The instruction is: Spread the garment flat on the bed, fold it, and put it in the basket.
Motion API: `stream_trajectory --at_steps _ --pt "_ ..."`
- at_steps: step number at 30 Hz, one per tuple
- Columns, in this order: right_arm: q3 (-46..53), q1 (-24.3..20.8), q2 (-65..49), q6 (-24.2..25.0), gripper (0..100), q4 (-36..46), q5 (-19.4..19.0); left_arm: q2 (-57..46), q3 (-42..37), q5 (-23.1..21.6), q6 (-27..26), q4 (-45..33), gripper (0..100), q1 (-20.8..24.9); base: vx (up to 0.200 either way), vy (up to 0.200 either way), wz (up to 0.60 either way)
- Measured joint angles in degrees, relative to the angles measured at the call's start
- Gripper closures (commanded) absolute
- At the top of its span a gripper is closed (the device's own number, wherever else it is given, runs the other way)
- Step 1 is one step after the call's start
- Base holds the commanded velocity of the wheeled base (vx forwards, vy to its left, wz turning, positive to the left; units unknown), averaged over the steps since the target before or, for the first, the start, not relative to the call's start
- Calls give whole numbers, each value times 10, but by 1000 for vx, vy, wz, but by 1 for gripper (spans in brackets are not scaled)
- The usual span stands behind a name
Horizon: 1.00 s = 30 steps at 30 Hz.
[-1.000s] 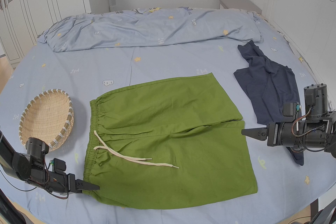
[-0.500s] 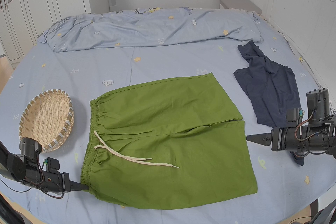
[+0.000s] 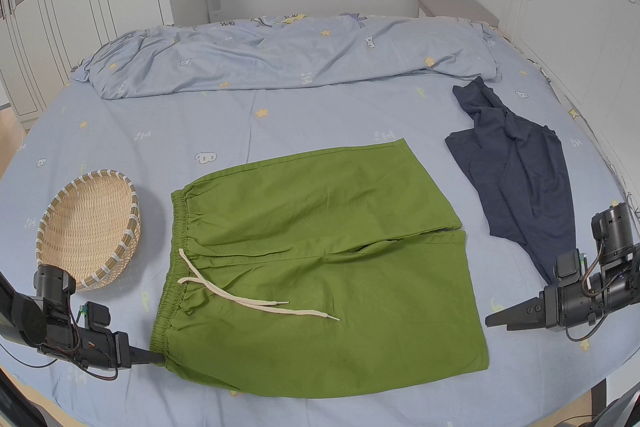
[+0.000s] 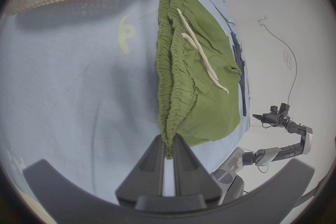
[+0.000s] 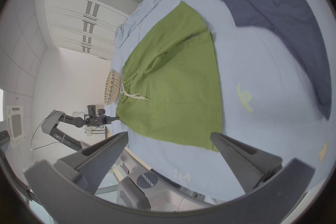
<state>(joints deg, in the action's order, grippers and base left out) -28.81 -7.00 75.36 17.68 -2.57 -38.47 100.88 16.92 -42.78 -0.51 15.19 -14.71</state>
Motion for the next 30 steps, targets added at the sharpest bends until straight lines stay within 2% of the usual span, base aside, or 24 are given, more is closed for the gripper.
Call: stream_trajectory --at_steps 6,11,16,30 --pt "40 14 49 -64 0 -39 -14 1 -1 1 -1 0 100 2 0 0 0" --pt "77 14 97 -93 0 -120 -16 3 -1 1 -1 0 100 3 0 0 0" --pt "102 9 142 -102 0 -163 -17 3 -2 1 -1 0 100 4 0 0 0" --pt "112 6 196 -101 0 -194 -17 5 -3 1 -2 0 100 9 0 0 0"
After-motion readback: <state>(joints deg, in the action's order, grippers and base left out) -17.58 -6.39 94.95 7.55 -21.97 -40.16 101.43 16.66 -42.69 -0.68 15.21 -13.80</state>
